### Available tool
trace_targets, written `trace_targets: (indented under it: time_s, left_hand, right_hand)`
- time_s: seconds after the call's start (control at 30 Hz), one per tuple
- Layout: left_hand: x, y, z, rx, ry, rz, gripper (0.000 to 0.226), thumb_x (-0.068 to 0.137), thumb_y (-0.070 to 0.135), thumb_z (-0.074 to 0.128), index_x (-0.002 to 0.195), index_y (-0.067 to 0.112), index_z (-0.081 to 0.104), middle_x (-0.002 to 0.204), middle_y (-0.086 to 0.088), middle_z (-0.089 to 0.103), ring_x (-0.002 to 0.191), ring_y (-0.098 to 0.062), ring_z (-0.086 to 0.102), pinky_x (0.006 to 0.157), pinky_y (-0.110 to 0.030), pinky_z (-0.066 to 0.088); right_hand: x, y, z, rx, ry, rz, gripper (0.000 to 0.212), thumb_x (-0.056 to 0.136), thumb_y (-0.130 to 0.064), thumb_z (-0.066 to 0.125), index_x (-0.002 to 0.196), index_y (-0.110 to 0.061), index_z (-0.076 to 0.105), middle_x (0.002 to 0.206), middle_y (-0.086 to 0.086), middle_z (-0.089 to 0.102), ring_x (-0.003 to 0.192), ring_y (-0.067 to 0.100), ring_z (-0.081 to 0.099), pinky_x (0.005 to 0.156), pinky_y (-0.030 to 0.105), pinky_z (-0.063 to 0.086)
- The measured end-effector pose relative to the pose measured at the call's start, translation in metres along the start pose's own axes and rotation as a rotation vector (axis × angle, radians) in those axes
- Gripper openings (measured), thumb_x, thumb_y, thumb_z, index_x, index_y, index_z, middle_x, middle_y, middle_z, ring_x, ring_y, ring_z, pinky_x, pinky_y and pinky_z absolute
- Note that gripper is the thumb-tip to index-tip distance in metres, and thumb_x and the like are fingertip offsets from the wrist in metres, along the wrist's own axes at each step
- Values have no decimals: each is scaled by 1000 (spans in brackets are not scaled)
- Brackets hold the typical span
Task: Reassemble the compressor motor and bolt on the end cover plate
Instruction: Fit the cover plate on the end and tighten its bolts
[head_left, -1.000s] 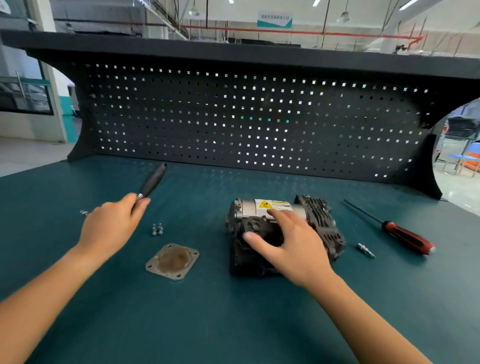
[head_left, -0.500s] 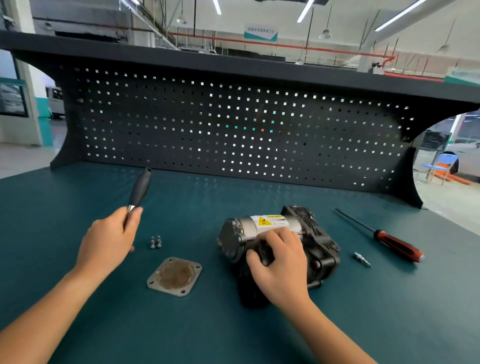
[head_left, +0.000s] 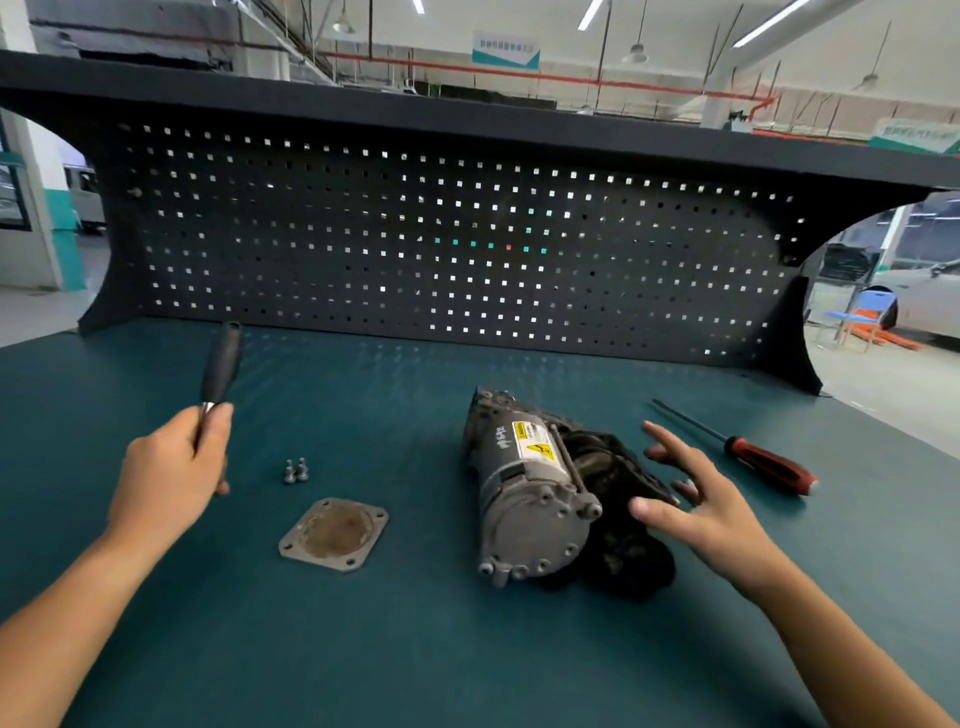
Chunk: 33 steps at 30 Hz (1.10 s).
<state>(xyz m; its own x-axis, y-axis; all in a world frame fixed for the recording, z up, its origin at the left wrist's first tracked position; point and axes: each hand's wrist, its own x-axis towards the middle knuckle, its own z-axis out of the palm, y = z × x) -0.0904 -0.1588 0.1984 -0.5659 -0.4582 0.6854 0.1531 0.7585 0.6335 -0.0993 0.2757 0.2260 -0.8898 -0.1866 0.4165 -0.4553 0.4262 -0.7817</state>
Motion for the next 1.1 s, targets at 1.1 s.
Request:
trace_targets:
  time_s: [1.1]
  left_hand:
    - [-2, 1, 3, -144, -36, -64, 39, 95, 41, 42, 63, 20, 49, 44, 1, 54, 38, -5, 56, 49, -27, 45]
  right_hand:
    - [36, -57, 86, -1185, -315, -313, 93, 80, -50, 63, 148, -17, 10, 144, 11, 33, 128, 31, 35, 103, 40, 31]
